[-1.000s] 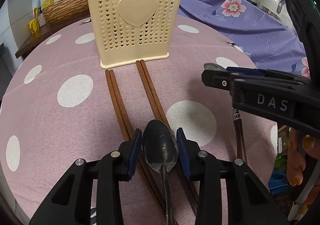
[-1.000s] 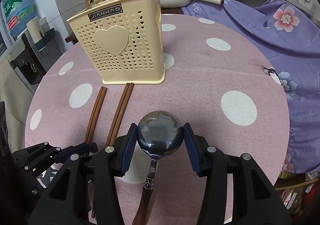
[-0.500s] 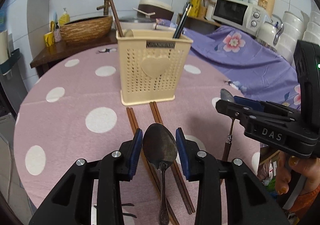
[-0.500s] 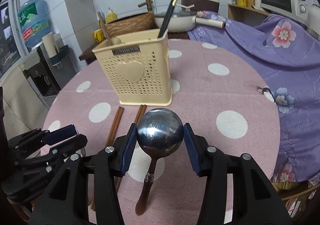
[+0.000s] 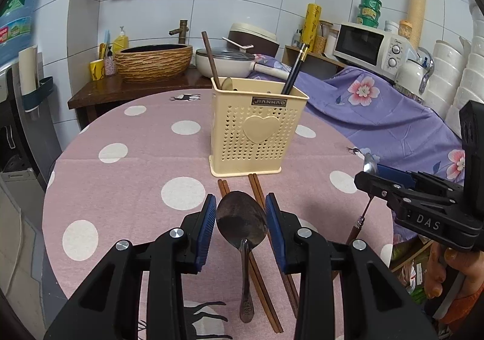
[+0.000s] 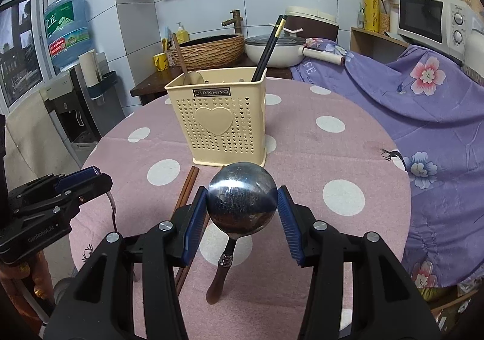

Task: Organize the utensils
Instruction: 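Lift and carry the spoons toward the beige basket with both tools, then lower both spoons into the basket and open both tools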

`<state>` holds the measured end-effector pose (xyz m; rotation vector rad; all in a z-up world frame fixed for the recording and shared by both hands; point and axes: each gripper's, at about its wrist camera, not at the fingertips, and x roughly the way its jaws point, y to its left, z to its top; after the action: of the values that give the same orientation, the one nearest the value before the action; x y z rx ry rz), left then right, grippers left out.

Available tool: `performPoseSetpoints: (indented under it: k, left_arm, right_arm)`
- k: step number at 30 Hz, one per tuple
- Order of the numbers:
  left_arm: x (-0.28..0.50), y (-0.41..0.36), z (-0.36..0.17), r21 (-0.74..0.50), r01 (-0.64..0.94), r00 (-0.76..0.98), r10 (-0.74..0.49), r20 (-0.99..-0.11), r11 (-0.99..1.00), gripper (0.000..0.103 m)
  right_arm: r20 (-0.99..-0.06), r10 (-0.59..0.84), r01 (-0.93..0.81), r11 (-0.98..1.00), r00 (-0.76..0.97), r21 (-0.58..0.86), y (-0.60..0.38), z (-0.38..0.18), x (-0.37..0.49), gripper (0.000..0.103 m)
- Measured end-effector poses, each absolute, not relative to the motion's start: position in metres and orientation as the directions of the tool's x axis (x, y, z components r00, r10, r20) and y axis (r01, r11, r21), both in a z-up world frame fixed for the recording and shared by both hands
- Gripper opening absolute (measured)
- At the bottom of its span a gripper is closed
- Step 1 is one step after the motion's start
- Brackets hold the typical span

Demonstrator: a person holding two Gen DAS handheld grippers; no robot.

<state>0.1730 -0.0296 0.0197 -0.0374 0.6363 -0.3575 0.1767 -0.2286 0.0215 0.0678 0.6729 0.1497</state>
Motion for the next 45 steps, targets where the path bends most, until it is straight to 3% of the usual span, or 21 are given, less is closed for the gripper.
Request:
performPoseSetpoints:
  k: [32, 45]
  left_arm:
    - [0.206, -0.033, 0.062, -0.137, 0.336, 0.783, -0.357, -0.510, 0.932, 0.030]
    - [0.236, -0.048, 0.128, -0.103, 0.371, 0.823, -0.378, -0.424, 0.923, 0.030]
  right_arm:
    - [-0.572, 0.179, -0.166, 0.983, 0.800, 0.075, -0.212, 0.064, 0.206, 0.048]
    - [-0.503, 0.223, -0.181, 0.975, 0.835, 0.132, -0.224, 0.135, 0.246, 0.047]
